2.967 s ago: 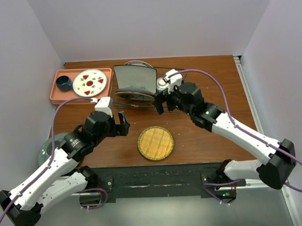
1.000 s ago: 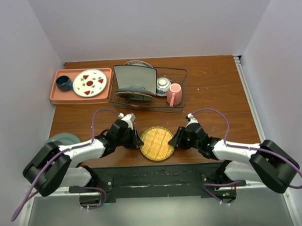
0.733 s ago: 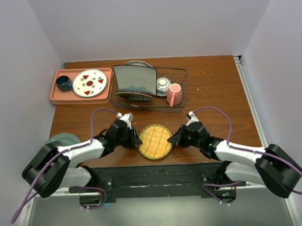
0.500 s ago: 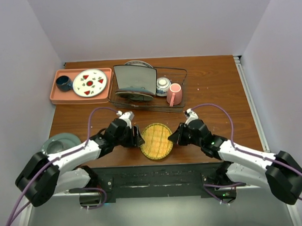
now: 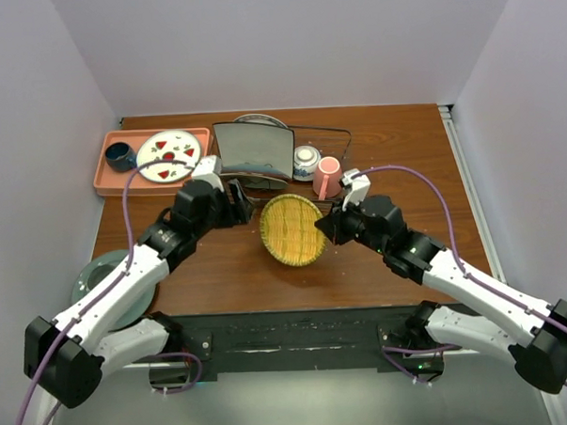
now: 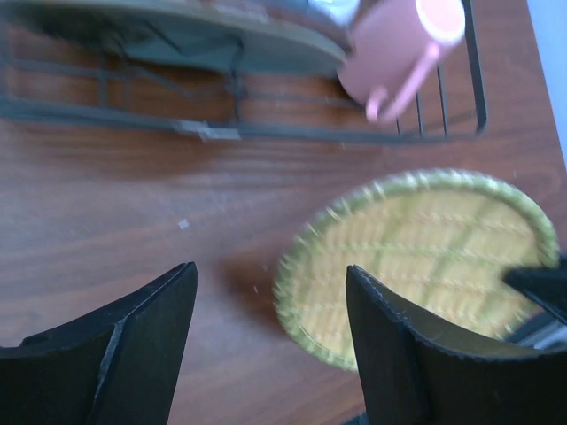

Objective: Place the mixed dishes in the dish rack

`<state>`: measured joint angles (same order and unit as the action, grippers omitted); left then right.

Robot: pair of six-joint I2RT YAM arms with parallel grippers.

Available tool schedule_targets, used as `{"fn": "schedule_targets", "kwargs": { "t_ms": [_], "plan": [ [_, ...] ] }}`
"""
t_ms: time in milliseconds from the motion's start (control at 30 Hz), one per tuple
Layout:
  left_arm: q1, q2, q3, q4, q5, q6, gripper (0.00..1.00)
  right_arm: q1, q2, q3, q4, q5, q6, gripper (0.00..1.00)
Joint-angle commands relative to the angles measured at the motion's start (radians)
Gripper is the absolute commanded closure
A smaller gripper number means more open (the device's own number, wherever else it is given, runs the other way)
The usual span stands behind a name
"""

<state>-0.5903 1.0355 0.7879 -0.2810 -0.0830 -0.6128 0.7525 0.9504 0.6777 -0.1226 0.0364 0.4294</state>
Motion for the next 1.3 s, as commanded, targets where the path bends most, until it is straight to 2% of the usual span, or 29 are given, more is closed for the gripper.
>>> {"fn": "schedule_targets", "kwargs": {
  "t_ms": [0,133,267,400,800,1033,1267],
  "plan": [
    [0.104,0.055,0.092,0.017,0.000,0.059,0.29,0.002,-0.042,0.134,0.020,0.032,-0.201,1.00],
    [0.161,0.162,0.168,0.032,0.015,0.064,0.32,0.002,-0.033,0.223,-0.009,0.077,-0.319,1.00],
    [0.167,0.238,0.221,0.103,0.044,0.067,0.36,0.002,0.007,0.322,-0.037,0.141,-0.397,1.00],
    [0.168,0.287,0.253,0.147,0.025,0.074,0.37,0.001,0.039,0.416,-0.037,0.110,-0.513,1.00],
    [0.216,0.481,0.412,0.146,0.037,0.085,0.37,0.004,0.117,0.473,-0.020,0.071,-0.915,1.00],
    [0.247,0.561,0.488,0.138,0.078,0.084,0.37,0.004,0.162,0.451,0.087,0.062,-0.974,1.00],
    [0.260,0.567,0.504,0.123,0.094,0.085,0.36,0.004,0.286,0.480,0.161,0.049,-1.003,1.00]
  ]
}}
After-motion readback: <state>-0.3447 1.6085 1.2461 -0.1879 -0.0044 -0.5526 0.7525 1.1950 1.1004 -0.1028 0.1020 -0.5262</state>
